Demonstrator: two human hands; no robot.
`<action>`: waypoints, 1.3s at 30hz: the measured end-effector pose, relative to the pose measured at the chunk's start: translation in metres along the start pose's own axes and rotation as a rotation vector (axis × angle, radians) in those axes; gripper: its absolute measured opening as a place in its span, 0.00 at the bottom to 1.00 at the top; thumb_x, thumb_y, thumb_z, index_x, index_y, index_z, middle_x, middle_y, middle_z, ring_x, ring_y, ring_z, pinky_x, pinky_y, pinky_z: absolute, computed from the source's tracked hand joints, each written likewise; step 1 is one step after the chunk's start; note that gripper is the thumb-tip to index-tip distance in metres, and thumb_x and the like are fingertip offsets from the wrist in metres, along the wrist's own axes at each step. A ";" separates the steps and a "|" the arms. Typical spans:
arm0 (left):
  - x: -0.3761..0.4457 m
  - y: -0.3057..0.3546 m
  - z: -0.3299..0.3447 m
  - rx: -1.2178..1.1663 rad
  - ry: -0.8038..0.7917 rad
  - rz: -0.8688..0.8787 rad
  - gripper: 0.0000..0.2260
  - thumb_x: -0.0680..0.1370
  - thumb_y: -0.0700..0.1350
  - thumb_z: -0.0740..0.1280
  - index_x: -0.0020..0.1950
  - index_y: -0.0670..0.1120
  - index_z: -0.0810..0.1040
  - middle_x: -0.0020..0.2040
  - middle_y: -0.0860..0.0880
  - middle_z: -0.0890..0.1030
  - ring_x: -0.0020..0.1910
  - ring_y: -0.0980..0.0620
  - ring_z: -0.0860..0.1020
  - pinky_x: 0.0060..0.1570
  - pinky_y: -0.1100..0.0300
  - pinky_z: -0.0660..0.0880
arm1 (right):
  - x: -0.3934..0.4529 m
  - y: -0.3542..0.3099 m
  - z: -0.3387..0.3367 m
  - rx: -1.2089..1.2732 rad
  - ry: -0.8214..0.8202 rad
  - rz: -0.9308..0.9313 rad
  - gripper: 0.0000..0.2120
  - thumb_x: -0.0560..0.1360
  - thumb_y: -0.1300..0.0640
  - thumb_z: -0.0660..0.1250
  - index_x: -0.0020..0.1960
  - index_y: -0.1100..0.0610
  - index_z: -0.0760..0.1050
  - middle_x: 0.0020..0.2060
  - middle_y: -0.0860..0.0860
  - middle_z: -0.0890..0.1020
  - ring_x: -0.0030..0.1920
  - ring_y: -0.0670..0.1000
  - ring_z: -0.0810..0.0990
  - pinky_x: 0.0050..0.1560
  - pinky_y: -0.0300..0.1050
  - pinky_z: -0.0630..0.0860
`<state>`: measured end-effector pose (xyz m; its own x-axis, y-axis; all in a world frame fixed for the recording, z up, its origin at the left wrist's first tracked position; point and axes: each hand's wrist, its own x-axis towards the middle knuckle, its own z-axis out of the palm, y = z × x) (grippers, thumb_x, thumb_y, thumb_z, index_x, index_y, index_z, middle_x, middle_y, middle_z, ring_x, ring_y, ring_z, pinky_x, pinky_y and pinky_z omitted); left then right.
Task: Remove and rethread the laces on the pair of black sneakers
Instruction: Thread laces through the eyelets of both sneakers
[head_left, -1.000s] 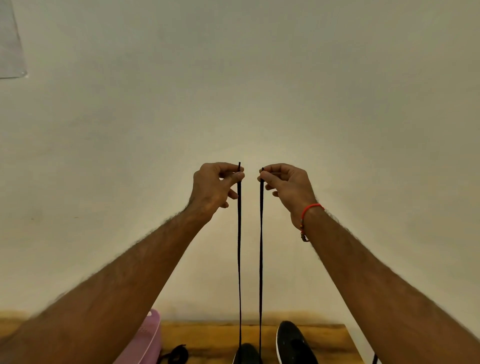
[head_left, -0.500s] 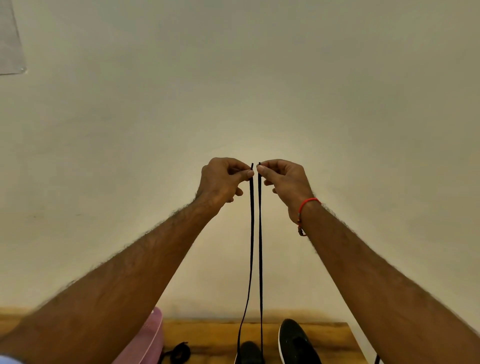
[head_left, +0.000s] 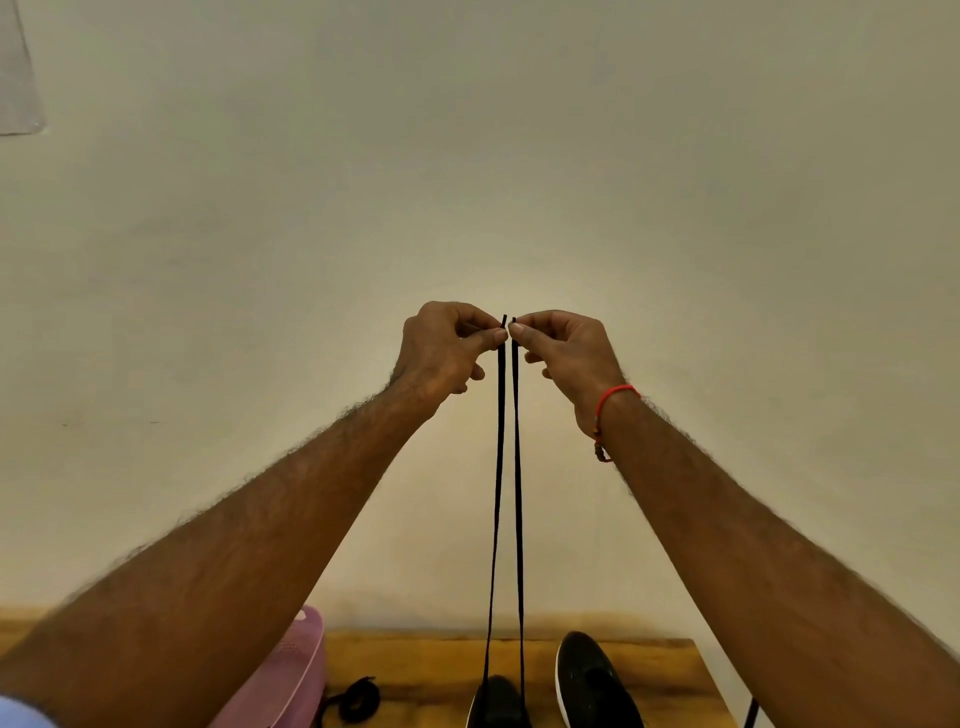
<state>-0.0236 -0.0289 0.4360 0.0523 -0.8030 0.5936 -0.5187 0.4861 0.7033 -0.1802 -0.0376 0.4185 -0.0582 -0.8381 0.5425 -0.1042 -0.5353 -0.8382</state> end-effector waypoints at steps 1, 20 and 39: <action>0.001 0.001 0.000 0.002 0.000 0.003 0.07 0.77 0.48 0.75 0.53 0.47 0.84 0.44 0.53 0.84 0.29 0.56 0.82 0.23 0.66 0.71 | 0.001 0.000 0.000 -0.003 0.000 0.000 0.04 0.76 0.53 0.72 0.49 0.52 0.83 0.45 0.47 0.85 0.46 0.49 0.81 0.41 0.37 0.73; 0.002 0.012 -0.002 0.094 -0.043 -0.001 0.06 0.78 0.48 0.73 0.54 0.49 0.82 0.44 0.53 0.84 0.33 0.55 0.83 0.24 0.66 0.73 | 0.003 0.004 -0.004 -0.018 -0.031 0.039 0.06 0.78 0.53 0.70 0.53 0.53 0.81 0.47 0.50 0.86 0.48 0.50 0.83 0.46 0.44 0.77; -0.148 -0.253 0.043 1.009 -0.234 -0.120 0.06 0.82 0.45 0.64 0.56 0.45 0.77 0.55 0.45 0.76 0.44 0.42 0.80 0.36 0.51 0.76 | -0.143 0.237 0.000 -0.372 -0.299 0.408 0.06 0.75 0.62 0.73 0.47 0.52 0.83 0.39 0.48 0.86 0.38 0.47 0.83 0.44 0.37 0.78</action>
<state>0.0636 -0.0479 0.1532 0.0397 -0.9264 0.3745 -0.9990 -0.0286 0.0354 -0.1964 -0.0445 0.1420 0.1083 -0.9892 0.0988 -0.4735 -0.1387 -0.8698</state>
